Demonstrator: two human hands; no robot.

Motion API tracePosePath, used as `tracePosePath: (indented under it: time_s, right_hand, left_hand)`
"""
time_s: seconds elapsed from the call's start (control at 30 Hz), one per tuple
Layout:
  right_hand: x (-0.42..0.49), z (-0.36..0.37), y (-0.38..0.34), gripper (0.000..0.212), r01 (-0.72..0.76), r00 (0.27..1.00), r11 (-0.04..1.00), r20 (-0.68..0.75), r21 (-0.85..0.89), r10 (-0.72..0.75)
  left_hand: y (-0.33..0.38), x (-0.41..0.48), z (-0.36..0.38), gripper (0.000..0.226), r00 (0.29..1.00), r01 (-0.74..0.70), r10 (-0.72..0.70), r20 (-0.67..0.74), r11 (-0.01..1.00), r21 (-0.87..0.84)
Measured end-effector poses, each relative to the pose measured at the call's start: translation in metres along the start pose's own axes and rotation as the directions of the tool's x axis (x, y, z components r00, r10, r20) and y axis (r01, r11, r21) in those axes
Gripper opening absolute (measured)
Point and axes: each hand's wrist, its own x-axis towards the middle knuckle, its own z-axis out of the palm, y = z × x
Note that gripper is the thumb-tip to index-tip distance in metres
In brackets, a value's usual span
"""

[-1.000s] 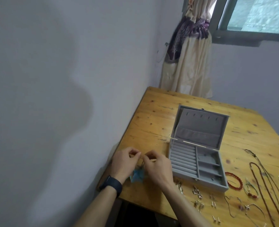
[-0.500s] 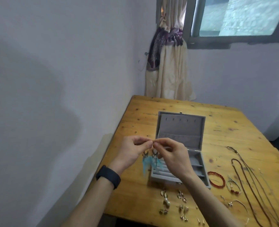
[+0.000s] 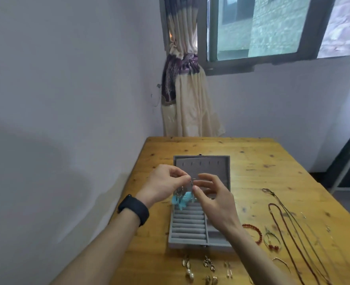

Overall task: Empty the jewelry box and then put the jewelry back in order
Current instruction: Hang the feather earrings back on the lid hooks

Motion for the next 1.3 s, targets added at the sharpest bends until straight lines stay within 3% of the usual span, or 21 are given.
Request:
tracePosePath:
  time_s: [0.3, 0.53, 0.63, 0.73, 0.87, 0.97, 1.07, 1.13, 1.3]
  right_hand:
    - [0.032, -0.005, 0.02, 0.009, -0.019, 1.0, 0.998, -0.002, 0.056, 0.019]
    - [0.08, -0.001, 0.027, 0.007, 0.069, 0.997, 0.986, 0.037, -0.154, -0.064]
    - [0.103, 0.002, 0.031, 0.01, 0.032, 0.999, 0.974, 0.007, -0.225, -0.031]
    - [0.117, 0.004, 0.037, 0.013, -0.043, 0.997, 0.96, 0.046, -0.277, 0.058]
    - [0.123, 0.016, 0.042, 0.016, -0.146, 0.974, 0.95, 0.13, -0.277, 0.188]
    - [0.126, 0.022, 0.043, 0.019, -0.185, 0.961, 0.948, 0.153, -0.259, 0.229]
    - [0.13, 0.025, 0.046, 0.02, -0.216, 0.953, 0.952, 0.164, -0.218, 0.254]
    - [0.132, 0.027, 0.047, 0.018, -0.246, 0.947, 0.952, 0.165, -0.184, 0.277]
    - [0.14, 0.035, 0.049, 0.019, -0.319, 0.932, 0.931, 0.12, -0.176, 0.342]
  left_hand:
    - [0.013, 0.04, 0.002, 0.015, 0.991, -0.112, 0.088, 0.105, 0.963, 0.245]
    - [0.01, 0.076, -0.005, 0.016, 0.987, -0.159, 0.134, 0.092, 0.918, 0.362]
    - [-0.01, 0.087, -0.009, 0.015, 0.989, -0.112, 0.136, -0.062, 0.95, 0.293]
    - [-0.037, 0.089, -0.009, 0.031, 0.981, 0.017, 0.011, -0.194, 0.99, 0.142]
    - [-0.064, 0.09, -0.001, 0.082, 0.969, 0.242, -0.242, -0.043, 0.97, -0.008]
    - [-0.067, 0.096, 0.005, 0.09, 0.961, 0.275, -0.27, 0.059, 0.956, -0.099]
    - [-0.067, 0.104, 0.006, 0.082, 0.943, 0.319, -0.299, 0.143, 0.935, -0.152]
    - [-0.069, 0.107, 0.007, 0.065, 0.933, 0.343, -0.317, 0.172, 0.926, -0.159]
    - [-0.066, 0.108, 0.005, 0.028, 0.946, 0.324, -0.309, 0.098, 0.919, -0.225]
